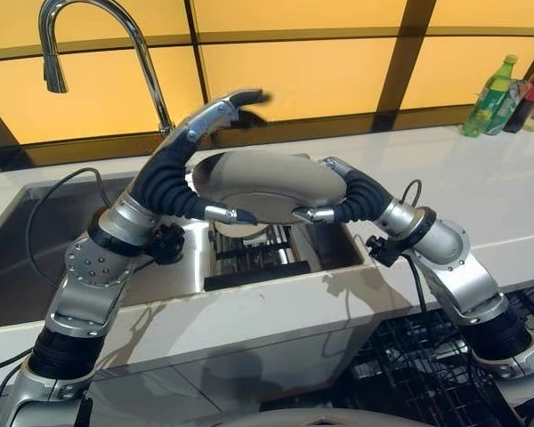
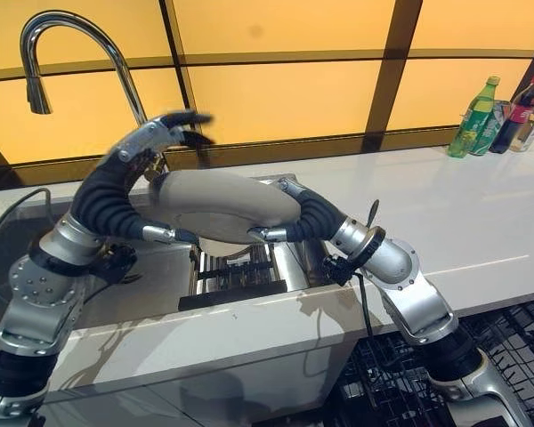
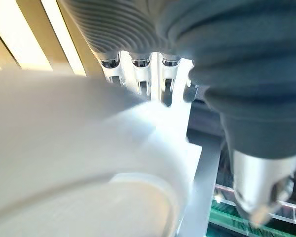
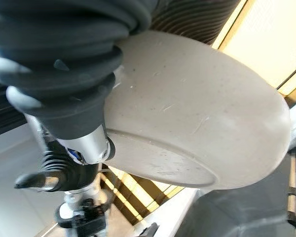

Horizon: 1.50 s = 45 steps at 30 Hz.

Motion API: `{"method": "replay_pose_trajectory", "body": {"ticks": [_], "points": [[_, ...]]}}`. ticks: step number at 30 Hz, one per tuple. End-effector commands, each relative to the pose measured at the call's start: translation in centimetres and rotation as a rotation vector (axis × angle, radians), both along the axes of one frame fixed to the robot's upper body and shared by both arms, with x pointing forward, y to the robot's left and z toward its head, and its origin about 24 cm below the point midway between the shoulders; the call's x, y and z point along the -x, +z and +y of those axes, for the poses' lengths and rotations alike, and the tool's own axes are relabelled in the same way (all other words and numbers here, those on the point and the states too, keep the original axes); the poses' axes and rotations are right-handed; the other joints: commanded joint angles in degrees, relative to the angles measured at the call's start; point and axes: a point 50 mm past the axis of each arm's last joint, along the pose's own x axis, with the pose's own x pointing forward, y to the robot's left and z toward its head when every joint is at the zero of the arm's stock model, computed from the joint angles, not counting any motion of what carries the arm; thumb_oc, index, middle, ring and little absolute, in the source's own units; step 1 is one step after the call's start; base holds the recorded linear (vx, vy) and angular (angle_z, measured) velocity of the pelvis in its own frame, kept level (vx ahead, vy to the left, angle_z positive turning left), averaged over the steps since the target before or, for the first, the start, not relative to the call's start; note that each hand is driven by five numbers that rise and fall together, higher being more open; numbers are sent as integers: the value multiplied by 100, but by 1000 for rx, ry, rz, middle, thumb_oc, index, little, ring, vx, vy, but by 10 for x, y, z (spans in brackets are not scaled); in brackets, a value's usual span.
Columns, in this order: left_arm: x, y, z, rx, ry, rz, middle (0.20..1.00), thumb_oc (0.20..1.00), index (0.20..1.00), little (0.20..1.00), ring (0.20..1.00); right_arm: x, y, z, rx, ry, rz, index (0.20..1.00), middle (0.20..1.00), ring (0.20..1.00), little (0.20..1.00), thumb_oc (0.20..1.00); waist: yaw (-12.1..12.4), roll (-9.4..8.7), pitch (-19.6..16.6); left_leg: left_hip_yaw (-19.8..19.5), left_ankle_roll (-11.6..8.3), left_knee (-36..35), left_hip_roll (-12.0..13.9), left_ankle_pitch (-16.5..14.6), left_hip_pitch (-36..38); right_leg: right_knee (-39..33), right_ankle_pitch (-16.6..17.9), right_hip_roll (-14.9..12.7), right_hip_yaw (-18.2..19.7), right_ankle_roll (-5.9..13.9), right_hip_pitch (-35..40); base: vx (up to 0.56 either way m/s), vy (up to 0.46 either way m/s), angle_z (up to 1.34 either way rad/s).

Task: Pick up plates and place into dishwasher.

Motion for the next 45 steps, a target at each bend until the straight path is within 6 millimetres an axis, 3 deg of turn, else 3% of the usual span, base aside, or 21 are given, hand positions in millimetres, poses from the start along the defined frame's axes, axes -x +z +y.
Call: {"method": "replay_pose_trajectory", "body": {"ticks": [1,10,20,22,25,29,36,42,45], "points": [[-11,8,23,106,135,-47,1000,1000,1000,1000,1000,0,20,-14,-67,-60,-118,200,200,200,200,200,146,-54,-219,40,-136,74,228,-652,258,20,100,-168,-40,219,-317,0,0,0],[-7,4,71,269,362,-46,1000,1000,1000,1000,1000,-1,26,-51,11,-249,-168,200,200,200,200,200,28,-64,-251,173,-183,52,295,-699,329,20,61,-123,50,209,-327,4,-7,-5],[-1,-6,95,293,433,-3,1000,1000,1000,1000,1000,5,35,-109,107,-572,-238,200,200,200,200,200,-339,-148,-184,556,-193,93,383,-747,474,20,108,20,377,175,-415,-30,-42,-13],[0,-7,100,282,457,-9,1000,1000,1000,1000,1000,10,38,-127,113,-656,-253,200,200,200,200,200,-523,-182,-155,725,-195,287,400,-811,471,20,152,72,499,152,-467,-69,-43,-24],[0,-8,103,284,465,-8,1000,1000,1000,1000,1000,15,40,-141,124,-711,-252,200,200,200,200,200,-604,-228,-126,790,-191,607,390,-949,407,20,203,86,610,129,-508,-61,-27,-33],[2,-12,111,282,518,-22,1000,1000,1000,1000,1000,21,37,-169,138,-833,-223,200,200,200,200,200,-718,-335,25,413,-168,1458,288,-1282,98,82,355,83,997,64,-603,-86,22,-38],[-4,-11,120,272,608,-16,1000,1000,1000,1000,1000,33,9,-196,74,-966,-125,200,200,200,200,200,-1148,-133,185,424,51,632,97,-1090,419,567,421,52,1375,305,-1044,-95,167,-51],[-5,-3,122,243,631,-36,1000,1000,1000,1000,1000,46,-12,-219,59,-1108,-52,200,200,200,200,200,-1381,-174,397,393,203,532,-129,-1199,473,907,627,-124,1478,548,-1549,-90,136,-23],[-3,-1,126,247,648,-48,1000,1000,1000,1000,1000,47,-24,-227,71,-1160,6,200,200,200,200,200,-1407,-212,468,539,254,473,-178,-1228,502,934,807,-205,1340,667,-1718,-56,62,-19]]}}
